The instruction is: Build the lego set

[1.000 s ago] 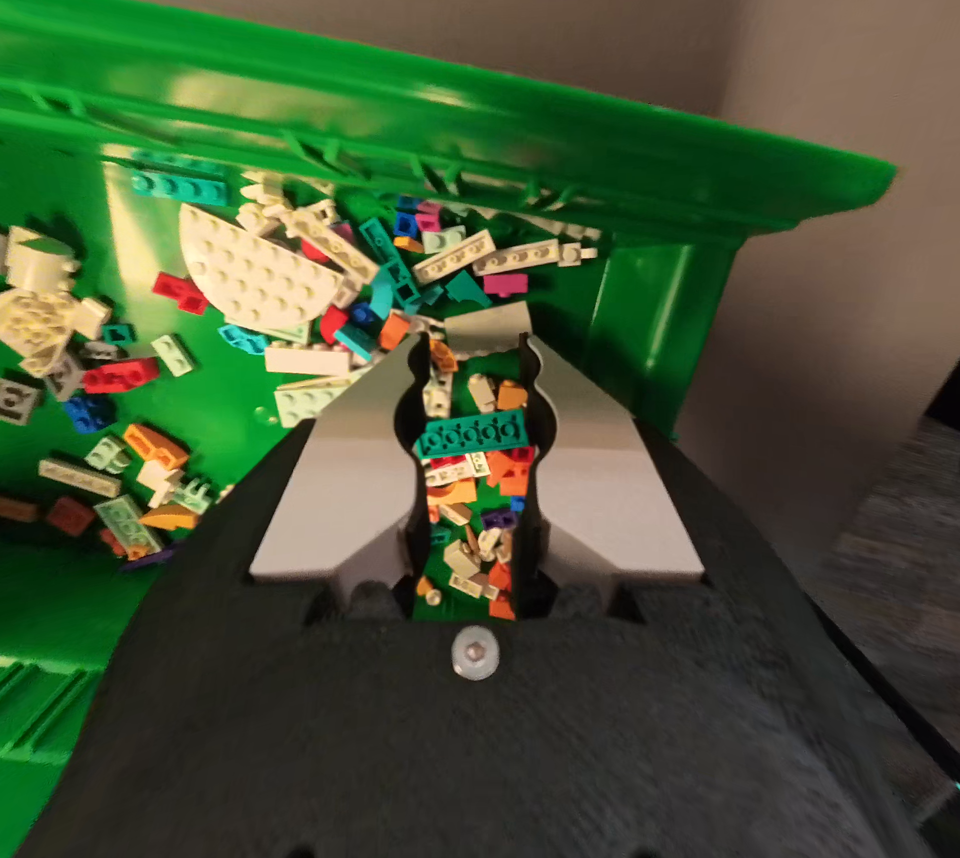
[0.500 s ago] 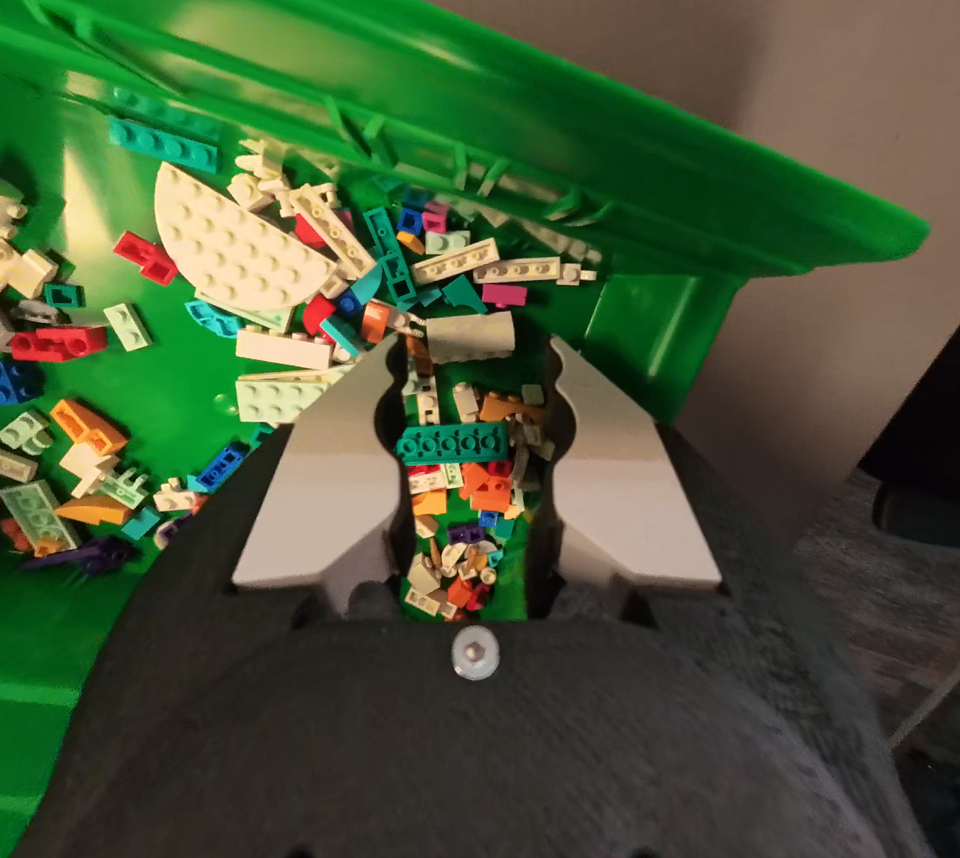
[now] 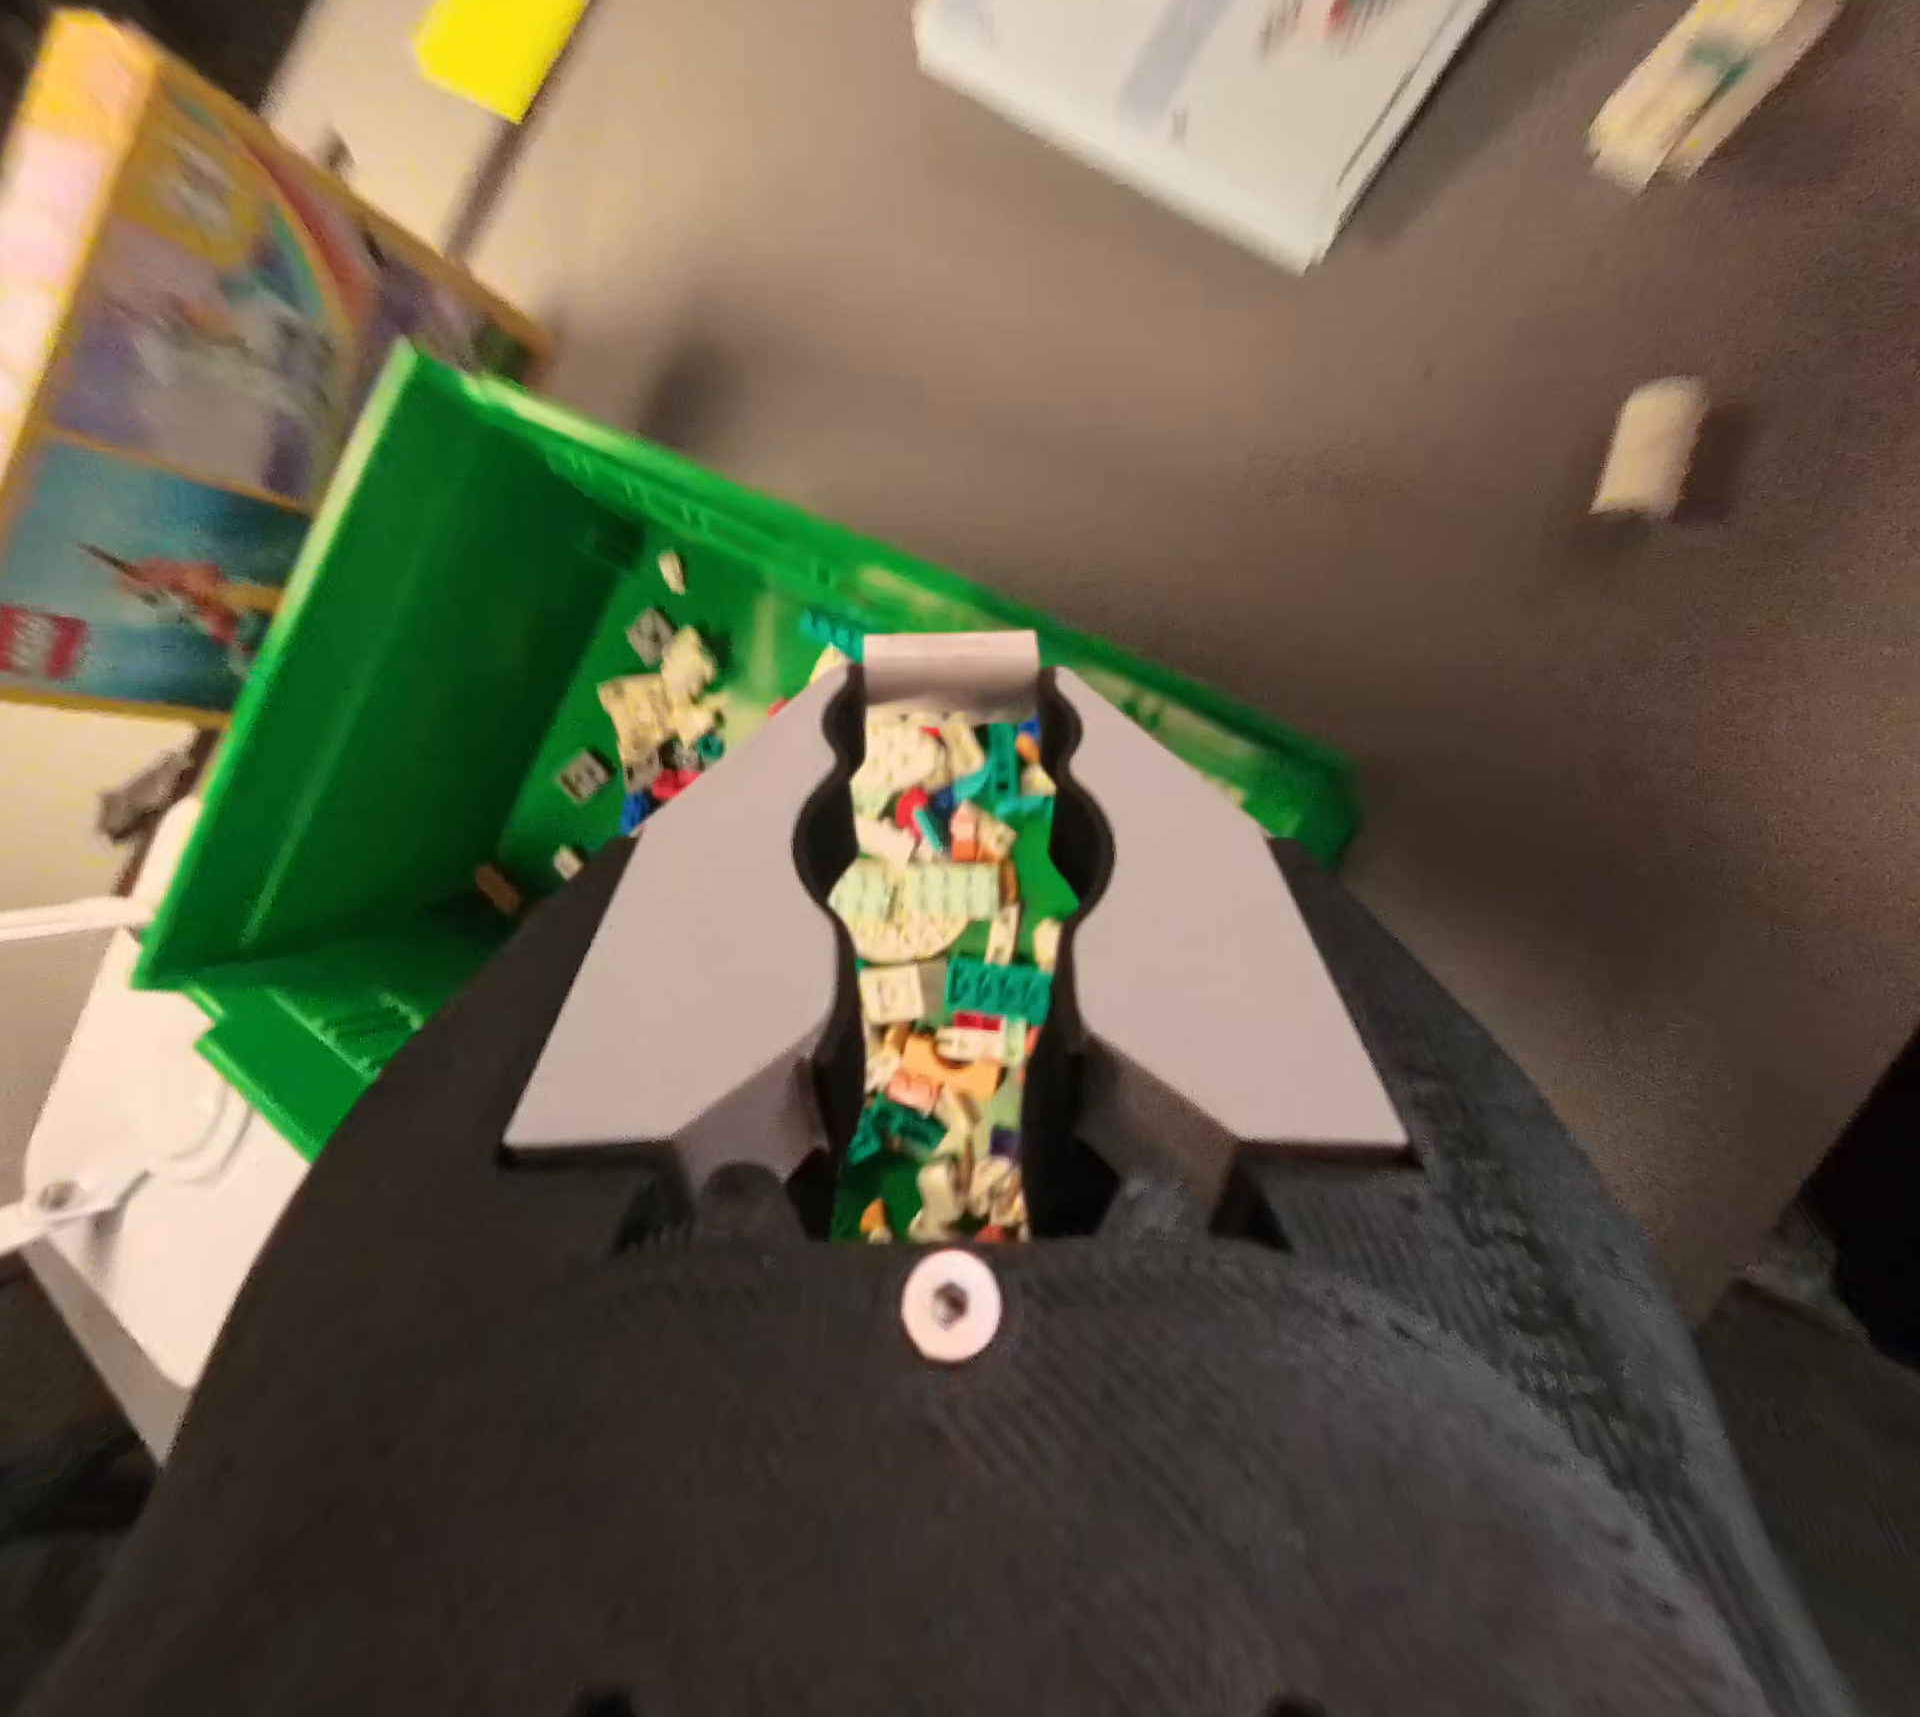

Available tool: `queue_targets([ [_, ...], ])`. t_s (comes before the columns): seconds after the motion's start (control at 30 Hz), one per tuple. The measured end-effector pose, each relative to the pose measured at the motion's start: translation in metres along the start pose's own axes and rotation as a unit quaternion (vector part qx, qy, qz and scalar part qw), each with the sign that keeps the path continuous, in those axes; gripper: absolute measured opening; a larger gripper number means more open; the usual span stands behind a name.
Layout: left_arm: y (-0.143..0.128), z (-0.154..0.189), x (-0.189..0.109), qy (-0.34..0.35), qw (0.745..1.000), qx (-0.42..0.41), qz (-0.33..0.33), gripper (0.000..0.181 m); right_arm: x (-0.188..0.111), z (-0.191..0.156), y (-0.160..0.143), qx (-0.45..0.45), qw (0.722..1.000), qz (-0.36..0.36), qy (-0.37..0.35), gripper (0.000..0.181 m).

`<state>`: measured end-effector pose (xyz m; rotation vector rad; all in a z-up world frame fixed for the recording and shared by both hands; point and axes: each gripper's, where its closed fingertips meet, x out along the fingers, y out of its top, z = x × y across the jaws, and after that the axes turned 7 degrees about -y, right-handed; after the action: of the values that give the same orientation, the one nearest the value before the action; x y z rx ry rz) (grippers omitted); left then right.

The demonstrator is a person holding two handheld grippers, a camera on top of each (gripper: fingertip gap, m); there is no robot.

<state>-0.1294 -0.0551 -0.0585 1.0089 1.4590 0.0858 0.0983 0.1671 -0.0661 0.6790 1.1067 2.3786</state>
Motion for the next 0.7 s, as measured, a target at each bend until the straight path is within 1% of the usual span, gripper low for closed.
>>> queue_targets([
  [0.03, 0.017, 0.009, -0.008, 0.003, 1.000, 0.004, 0.029, 0.032, 0.000, -0.002, 0.001, 0.001, 1.000, 0.003, 0.005, 0.026],
  [0.1, 0.050, 0.042, -0.017, -0.026, 0.996, 0.018, 0.085, 0.032, -0.001, -0.006, 0.003, 0.003, 1.000, 0.009, 0.017, 0.026],
  [0.17, 0.076, 0.085, -0.013, -0.080, 0.989, 0.030, 0.124, 0.032, -0.002, -0.011, 0.005, 0.006, 0.999, 0.016, 0.032, 0.026],
  [0.23, 0.092, 0.125, 0.004, -0.136, 0.980, 0.033, 0.139, 0.032, -0.003, -0.015, 0.008, 0.009, 0.999, 0.023, 0.047, 0.026],
  [0.3, 0.099, 0.151, 0.030, -0.169, 0.977, 0.026, 0.129, 0.032, -0.004, -0.019, 0.010, 0.013, 0.998, 0.030, 0.058, 0.026],
  [0.43, 0.106, 0.166, 0.083, -0.212, 0.973, -0.034, 0.086, 0.032, -0.008, -0.019, 0.017, 0.029, 0.996, 0.050, 0.068, 0.025],
  [0.53, 0.110, 0.153, 0.114, -0.202, 0.976, -0.068, 0.052, 0.032, -0.011, -0.013, 0.022, 0.055, 0.994, 0.063, 0.064, 0.025],
  [0.63, 0.120, 0.149, 0.138, -0.222, 0.970, -0.097, 0.033, 0.032, -0.013, -0.009, 0.024, 0.083, 0.991, 0.071, 0.070, 0.025],
  [0.7, 0.121, 0.150, 0.154, -0.233, 0.967, -0.106, 0.000, 0.032, -0.013, -0.010, 0.024, 0.104, 0.989, 0.069, 0.085, 0.025],
])
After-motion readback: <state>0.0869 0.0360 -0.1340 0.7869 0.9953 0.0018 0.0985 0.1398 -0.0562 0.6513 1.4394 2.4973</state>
